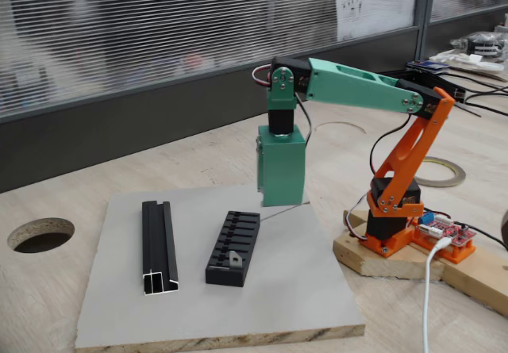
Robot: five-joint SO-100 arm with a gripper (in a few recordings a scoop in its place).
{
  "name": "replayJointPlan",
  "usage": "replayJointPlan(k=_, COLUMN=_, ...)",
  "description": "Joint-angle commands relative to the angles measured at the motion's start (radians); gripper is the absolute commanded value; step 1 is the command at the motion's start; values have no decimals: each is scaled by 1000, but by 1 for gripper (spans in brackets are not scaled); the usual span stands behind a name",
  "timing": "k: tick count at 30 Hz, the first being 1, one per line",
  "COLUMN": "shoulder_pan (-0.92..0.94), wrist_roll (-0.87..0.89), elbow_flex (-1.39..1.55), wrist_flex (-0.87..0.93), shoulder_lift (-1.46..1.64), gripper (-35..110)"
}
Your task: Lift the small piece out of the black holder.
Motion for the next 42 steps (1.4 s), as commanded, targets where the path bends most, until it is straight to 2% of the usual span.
replayJointPlan(k=1, shoulder_pan=-18, wrist_roll=12, elbow_flex=14, wrist_flex=-2, shoulder_lift=37, gripper=37)
replayJointPlan(k=12, shoulder_pan=-17, wrist_roll=5, elbow_flex=71, wrist_flex=-236, shoulder_lift=54, gripper=36)
replayJointPlan(k=32, shoulder_pan=-20, wrist_roll=12, elbow_flex=146, wrist_flex=-241, shoulder_lift=40, gripper=36)
replayJointPlan(k=35, shoulder_pan=-80, wrist_roll=15, elbow_flex=146, wrist_flex=-241, shoulder_lift=38, gripper=36)
replayJointPlan(k=38, shoulder_pan=-167, wrist_roll=77, elbow_flex=146, wrist_flex=-241, shoulder_lift=37, gripper=36)
replayJointPlan(k=42, shoulder_pan=-279, wrist_roll=262, elbow_flex=135, wrist_flex=-242, shoulder_lift=37, gripper=36)
